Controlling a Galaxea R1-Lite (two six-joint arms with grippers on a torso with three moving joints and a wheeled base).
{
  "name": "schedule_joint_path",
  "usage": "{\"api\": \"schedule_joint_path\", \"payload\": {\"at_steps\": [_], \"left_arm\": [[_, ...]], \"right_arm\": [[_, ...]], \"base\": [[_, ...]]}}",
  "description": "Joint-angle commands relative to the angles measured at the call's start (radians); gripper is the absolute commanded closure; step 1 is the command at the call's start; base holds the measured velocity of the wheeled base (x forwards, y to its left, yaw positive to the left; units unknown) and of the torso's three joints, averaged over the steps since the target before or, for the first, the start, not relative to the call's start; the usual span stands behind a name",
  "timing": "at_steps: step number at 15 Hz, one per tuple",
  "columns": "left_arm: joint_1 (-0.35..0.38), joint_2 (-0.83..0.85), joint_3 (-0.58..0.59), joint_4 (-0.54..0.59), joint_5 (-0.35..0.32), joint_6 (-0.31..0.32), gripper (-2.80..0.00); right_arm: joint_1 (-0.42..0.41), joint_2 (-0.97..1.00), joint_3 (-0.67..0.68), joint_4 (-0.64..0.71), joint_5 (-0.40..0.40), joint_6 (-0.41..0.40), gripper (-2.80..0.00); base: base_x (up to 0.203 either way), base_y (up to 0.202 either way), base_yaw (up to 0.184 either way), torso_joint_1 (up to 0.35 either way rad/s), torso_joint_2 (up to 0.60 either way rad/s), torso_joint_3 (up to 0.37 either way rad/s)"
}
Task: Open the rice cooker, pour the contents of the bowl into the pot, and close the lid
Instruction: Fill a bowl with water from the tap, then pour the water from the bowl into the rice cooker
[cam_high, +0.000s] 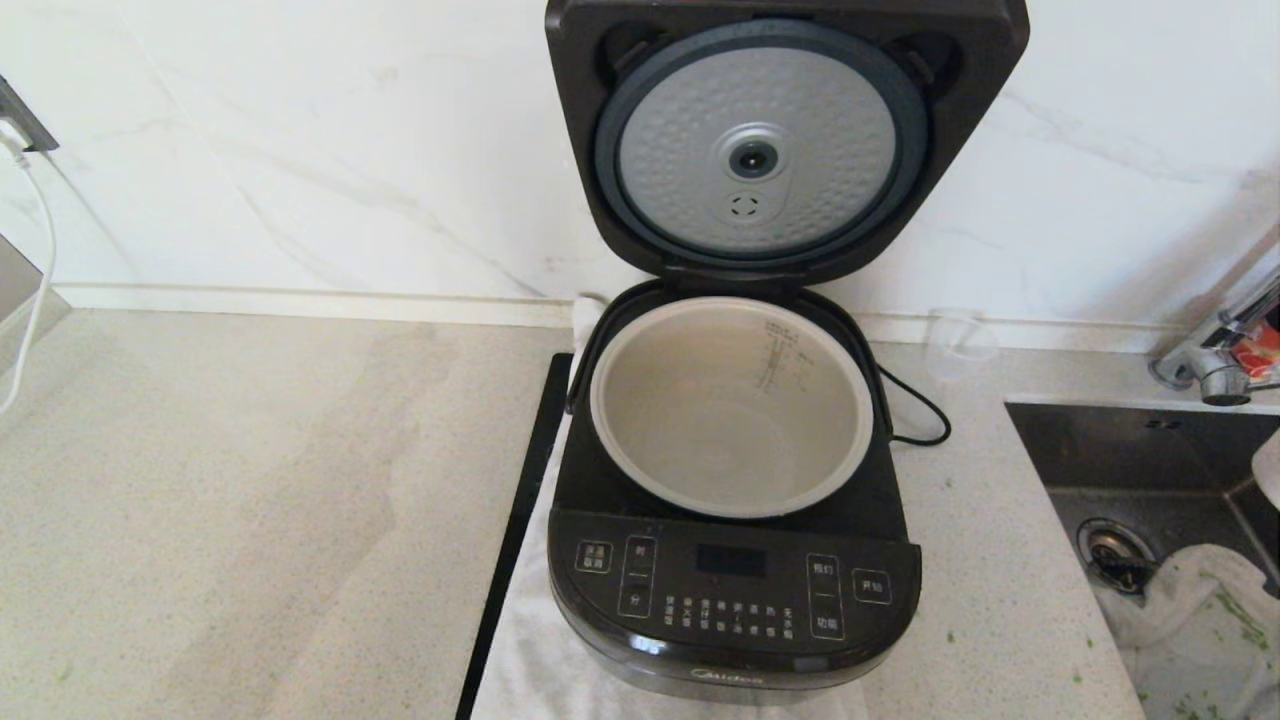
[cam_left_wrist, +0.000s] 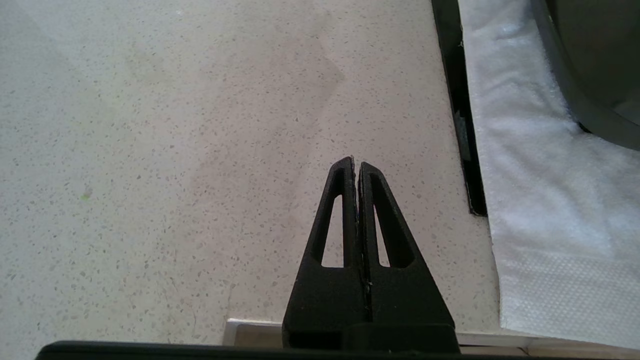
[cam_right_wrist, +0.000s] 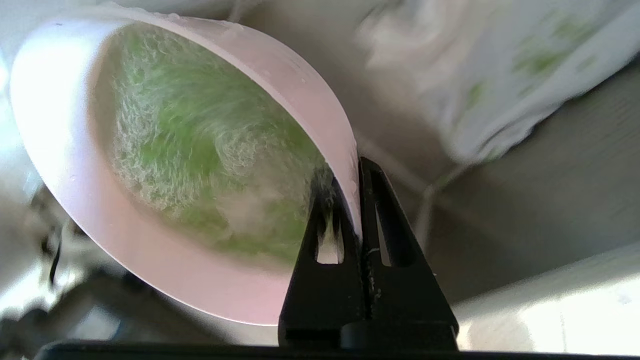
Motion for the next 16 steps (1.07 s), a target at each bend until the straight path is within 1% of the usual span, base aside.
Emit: {"api": "schedule_joint_path", "payload": {"at_steps": [1, 3, 4, 6, 8, 10, 14, 16], "left_arm": [[0.0, -0.001, 0.0, 0.0, 0.0, 0.0, 0.0], [0.0, -0.001, 0.0, 0.0, 0.0, 0.0, 0.0], [0.0, -0.001, 0.0, 0.0, 0.0, 0.0, 0.0], [0.0, -0.001, 0.0, 0.0, 0.0, 0.0, 0.0], [0.0, -0.001, 0.0, 0.0, 0.0, 0.0, 0.0], [0.0, -0.001, 0.0, 0.0, 0.0, 0.0, 0.0], [0.0, 0.0, 0.0, 0.0, 0.0, 0.0, 0.0], [0.0, -0.001, 0.0, 0.0, 0.0, 0.0, 0.0]], "right_arm": [[0.063, -0.118, 0.027, 0.039, 0.002, 0.001, 0.0], [0.135, -0.191, 0.106, 0.047, -0.007, 0.002, 0.0], [0.181, -0.232, 0.153, 0.045, -0.025, 0.002, 0.0], [0.282, -0.317, 0.225, 0.044, -0.059, 0.007, 0.0], [0.387, -0.399, 0.273, 0.044, -0.076, 0.019, 0.0], [0.497, -0.464, 0.289, 0.044, -0.107, 0.064, 0.0], [0.728, -0.531, 0.281, 0.044, -0.238, 0.149, 0.0], [0.829, -0.557, 0.264, 0.045, -0.285, 0.191, 0.0]], "base": [[0.0, 0.0, 0.0, 0.0, 0.0, 0.0], [0.0, 0.0, 0.0, 0.0, 0.0, 0.0], [0.0, 0.0, 0.0, 0.0, 0.0, 0.0], [0.0, 0.0, 0.0, 0.0, 0.0, 0.0], [0.0, 0.0, 0.0, 0.0, 0.0, 0.0], [0.0, 0.0, 0.0, 0.0, 0.0, 0.0], [0.0, 0.0, 0.0, 0.0, 0.0, 0.0], [0.0, 0.0, 0.0, 0.0, 0.0, 0.0]]}}
